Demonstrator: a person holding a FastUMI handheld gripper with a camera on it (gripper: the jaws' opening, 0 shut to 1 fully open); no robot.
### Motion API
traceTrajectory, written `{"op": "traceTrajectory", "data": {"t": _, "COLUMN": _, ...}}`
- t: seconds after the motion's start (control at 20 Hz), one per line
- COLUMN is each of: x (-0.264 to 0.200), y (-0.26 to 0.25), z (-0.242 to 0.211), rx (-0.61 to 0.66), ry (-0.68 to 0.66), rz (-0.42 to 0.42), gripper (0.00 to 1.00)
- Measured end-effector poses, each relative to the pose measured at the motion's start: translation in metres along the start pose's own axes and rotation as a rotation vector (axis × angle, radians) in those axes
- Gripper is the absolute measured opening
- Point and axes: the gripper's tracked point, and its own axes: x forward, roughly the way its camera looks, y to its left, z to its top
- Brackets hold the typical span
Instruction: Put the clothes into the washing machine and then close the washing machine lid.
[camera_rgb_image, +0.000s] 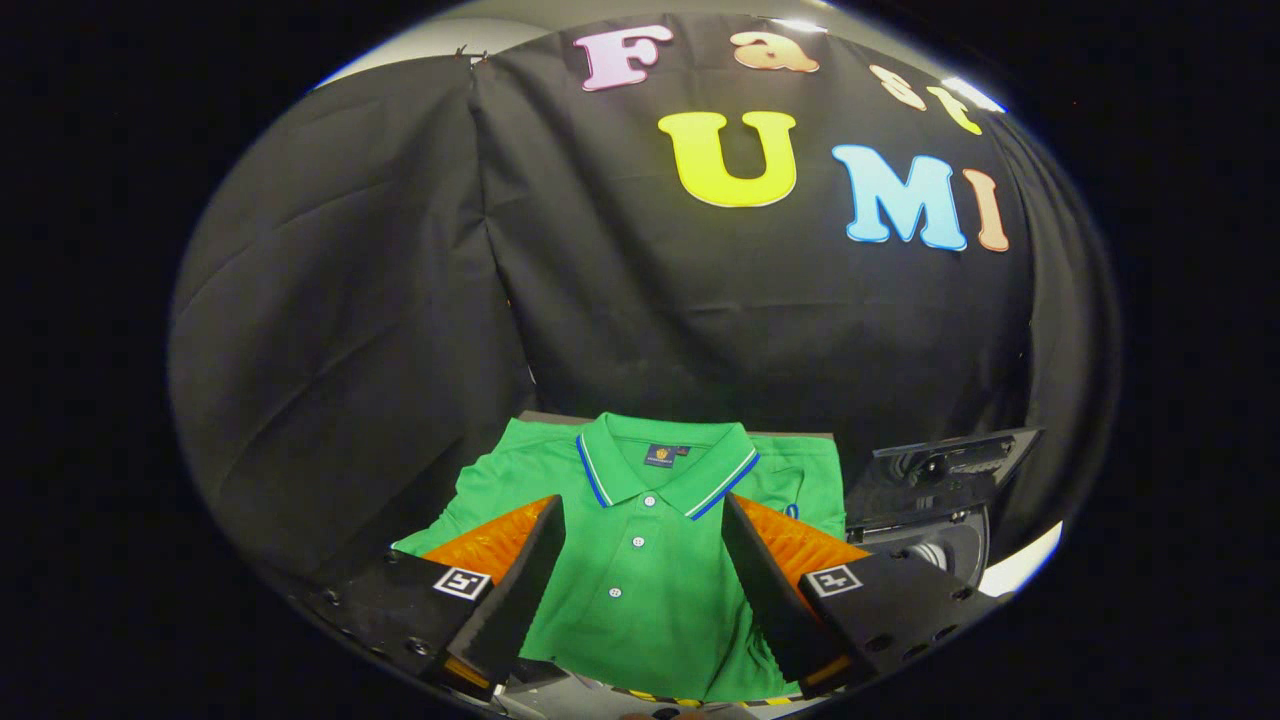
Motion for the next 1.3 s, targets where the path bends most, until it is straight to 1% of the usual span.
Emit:
{"op": "traceTrajectory", "data": {"t": 0.15, "x": 0.019, "y": 0.001, "z": -0.004, "rx": -0.026, "ry": 0.044, "rz": -0.032, "gripper": 0.98}}
{"op": "traceTrajectory", "data": {"t": 0.5, "x": 0.053, "y": 0.007, "z": -0.033, "rx": -0.038, "ry": 0.178, "rz": -0.047, "gripper": 0.98}}
{"op": "traceTrajectory", "data": {"t": 1.0, "x": 0.08, "y": -0.003, "z": -0.058, "rx": -0.111, "ry": 0.241, "rz": -0.095, "gripper": 0.98}}
{"op": "traceTrajectory", "data": {"t": 1.05, "x": 0.081, "y": -0.005, "z": -0.063, "rx": -0.121, "ry": 0.254, "rz": -0.096, "gripper": 0.98}}
{"op": "traceTrajectory", "data": {"t": 1.1, "x": 0.084, "y": -0.001, "z": -0.061, "rx": -0.116, "ry": 0.242, "rz": -0.081, "gripper": 0.98}}
{"op": "traceTrajectory", "data": {"t": 1.3, "x": 0.084, "y": -0.001, "z": -0.062, "rx": -0.123, "ry": 0.234, "rz": -0.078, "gripper": 0.97}}
